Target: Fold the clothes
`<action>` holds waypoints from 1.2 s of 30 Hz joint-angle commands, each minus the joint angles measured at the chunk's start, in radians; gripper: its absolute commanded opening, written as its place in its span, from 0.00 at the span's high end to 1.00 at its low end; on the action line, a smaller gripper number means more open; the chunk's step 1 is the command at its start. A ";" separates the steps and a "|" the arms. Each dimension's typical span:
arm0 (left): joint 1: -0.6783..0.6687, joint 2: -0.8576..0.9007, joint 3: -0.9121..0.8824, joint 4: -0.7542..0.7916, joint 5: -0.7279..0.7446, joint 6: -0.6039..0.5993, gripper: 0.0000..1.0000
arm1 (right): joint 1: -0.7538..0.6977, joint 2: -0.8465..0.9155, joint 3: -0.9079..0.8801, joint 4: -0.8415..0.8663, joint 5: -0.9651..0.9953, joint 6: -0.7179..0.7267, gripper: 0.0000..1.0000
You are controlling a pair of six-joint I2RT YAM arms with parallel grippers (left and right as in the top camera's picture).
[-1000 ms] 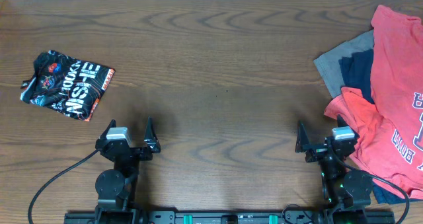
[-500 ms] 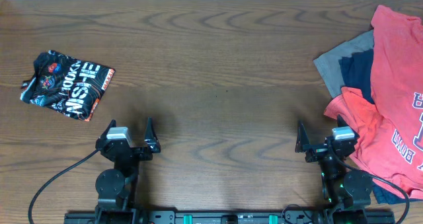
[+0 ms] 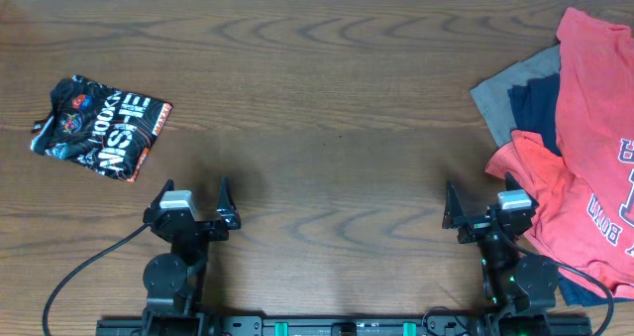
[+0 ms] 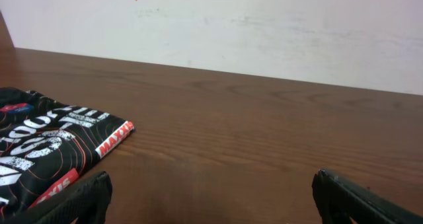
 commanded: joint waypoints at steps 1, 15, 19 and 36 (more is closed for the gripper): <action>0.006 0.002 -0.018 -0.041 -0.005 0.005 0.02 | -0.010 -0.001 -0.001 -0.004 -0.002 -0.014 0.01; 0.006 0.002 -0.018 -0.041 -0.005 0.006 0.02 | -0.010 0.007 -0.001 -0.005 0.020 -0.014 0.01; 0.006 0.002 -0.018 -0.041 -0.005 0.006 0.02 | -0.010 0.030 -0.001 -0.005 0.020 -0.014 0.01; 0.006 0.293 0.207 -0.256 -0.005 -0.074 0.02 | -0.011 0.417 0.275 -0.285 0.182 0.087 0.01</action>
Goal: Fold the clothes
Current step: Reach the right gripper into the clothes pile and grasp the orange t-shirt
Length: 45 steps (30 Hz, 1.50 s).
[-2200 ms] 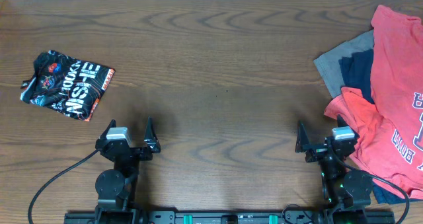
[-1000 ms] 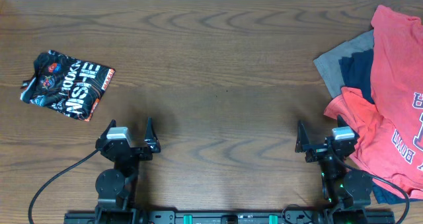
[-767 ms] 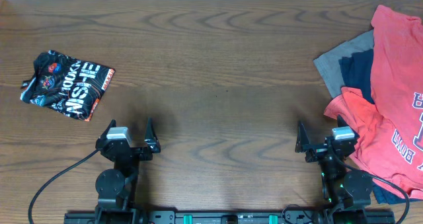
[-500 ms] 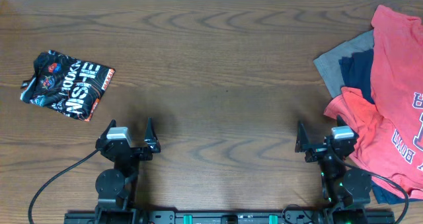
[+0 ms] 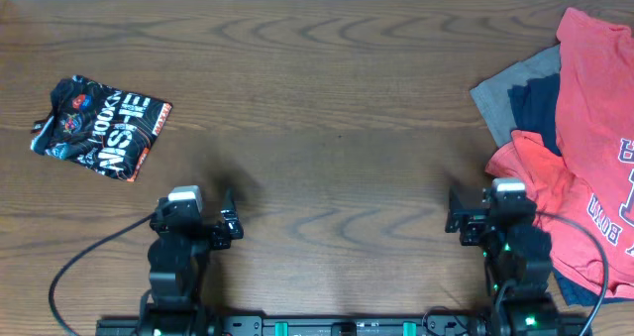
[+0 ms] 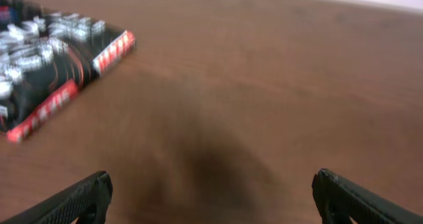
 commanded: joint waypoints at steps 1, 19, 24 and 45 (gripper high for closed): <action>0.006 0.133 0.133 -0.044 -0.011 -0.038 0.02 | -0.011 0.118 0.138 -0.093 0.075 0.054 0.01; 0.006 0.734 0.647 -0.480 0.007 -0.038 0.02 | -0.076 0.695 0.581 -0.433 0.098 0.083 0.01; 0.006 0.756 0.647 -0.479 0.007 -0.038 0.02 | -0.111 0.763 0.546 -0.461 0.312 0.171 0.02; 0.006 0.758 0.647 -0.479 0.007 -0.038 0.02 | -0.234 1.201 0.513 -0.403 0.404 0.293 0.37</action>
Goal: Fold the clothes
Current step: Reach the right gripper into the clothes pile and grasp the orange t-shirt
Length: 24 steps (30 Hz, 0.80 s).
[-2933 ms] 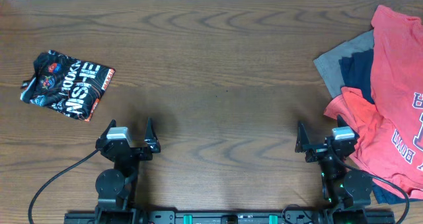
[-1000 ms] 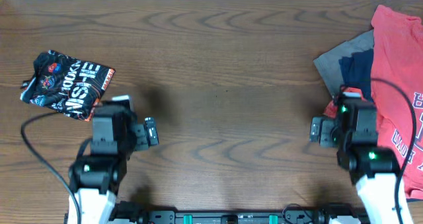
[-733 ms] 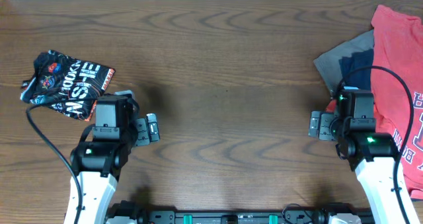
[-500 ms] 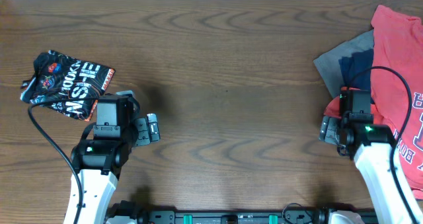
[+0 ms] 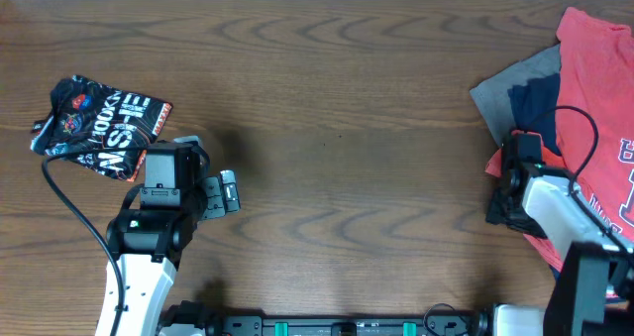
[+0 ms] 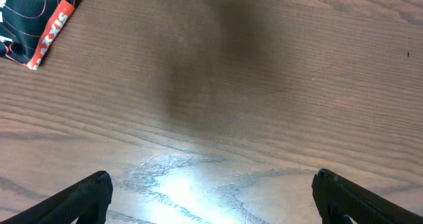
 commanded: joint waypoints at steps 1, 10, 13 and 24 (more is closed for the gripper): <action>0.005 0.003 0.019 -0.003 -0.001 -0.002 0.02 | -0.023 0.036 -0.007 0.025 0.051 0.031 0.38; 0.005 0.003 0.019 -0.002 -0.001 -0.002 0.02 | -0.057 0.066 -0.007 0.058 -0.011 0.030 0.85; 0.005 0.004 0.019 -0.003 -0.001 -0.002 0.02 | -0.057 0.063 0.000 0.056 -0.079 0.016 0.99; 0.005 0.004 0.019 -0.003 -0.001 -0.002 0.02 | -0.053 -0.126 0.431 -0.221 -0.374 -0.208 0.99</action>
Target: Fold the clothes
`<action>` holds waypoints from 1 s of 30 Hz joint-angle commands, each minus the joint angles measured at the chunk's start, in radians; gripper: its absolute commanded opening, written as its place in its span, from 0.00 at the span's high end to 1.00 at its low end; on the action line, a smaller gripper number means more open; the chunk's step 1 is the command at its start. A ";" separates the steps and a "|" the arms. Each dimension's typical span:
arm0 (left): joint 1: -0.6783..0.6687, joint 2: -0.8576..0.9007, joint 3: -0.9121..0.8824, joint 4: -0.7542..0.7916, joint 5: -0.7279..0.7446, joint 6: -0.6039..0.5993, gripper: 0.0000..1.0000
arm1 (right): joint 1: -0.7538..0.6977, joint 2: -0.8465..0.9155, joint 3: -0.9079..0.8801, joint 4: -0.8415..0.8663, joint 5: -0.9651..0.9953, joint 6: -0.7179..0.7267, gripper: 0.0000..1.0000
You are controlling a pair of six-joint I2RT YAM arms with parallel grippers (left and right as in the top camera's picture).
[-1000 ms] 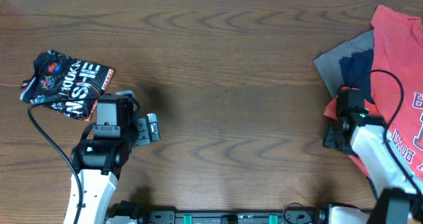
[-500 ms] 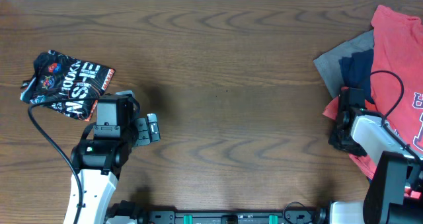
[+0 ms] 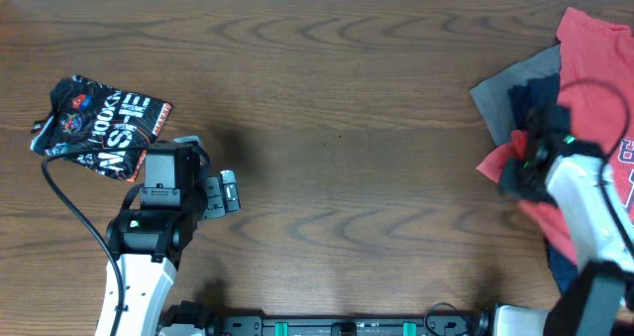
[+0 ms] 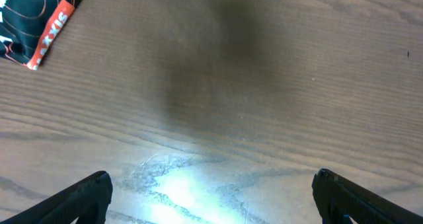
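Observation:
A folded black printed shirt (image 3: pixel 99 126) lies at the table's left; its corner shows in the left wrist view (image 4: pixel 39 26). My left gripper (image 3: pixel 224 190) hangs open over bare wood right of it, fingers (image 4: pixel 79 199) wide apart, nothing between them (image 4: pixel 211 201). At the right lies a pile of unfolded clothes: a red shirt (image 3: pixel 594 88), a grey piece (image 3: pixel 503 90) and a navy piece (image 3: pixel 532 106). My right gripper (image 3: pixel 510 172) is down on the pile's left edge, at a second red shirt (image 3: pixel 490 165). Its jaws are hidden by the arm.
The dark wooden table (image 3: pixel 337 128) stretches between the folded shirt and the pile. A black cable (image 3: pixel 74 217) runs from the left arm toward the front edge. The pale wall borders the far edge of the table.
My right arm has moved a little further right and back onto the clothes pile, and the red shirt's left corner looks slightly bunched. The left arm and the folded shirt have not moved.
Both arms first sat low at the front edge with open grippers, the folded shirt lying at the left. Then both stood more upright. Later the left gripper hung over the wood beside the folded shirt and the right stood at the pile's edge, where it now presses in.

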 commanded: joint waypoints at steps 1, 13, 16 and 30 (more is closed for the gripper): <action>0.005 0.003 0.019 -0.002 -0.001 -0.002 0.02 | 0.003 -0.092 0.210 -0.074 -0.214 -0.164 0.99; 0.005 0.004 0.019 -0.002 -0.001 -0.002 0.02 | 0.312 -0.127 0.322 -0.270 -0.667 -0.274 0.99; 0.005 0.003 0.019 -0.002 -0.001 -0.002 0.02 | 0.444 -0.119 0.320 -0.204 -0.721 -0.249 0.99; 0.005 0.003 0.019 -0.001 -0.001 -0.002 0.02 | 0.876 0.089 0.320 0.177 -0.491 -0.123 0.99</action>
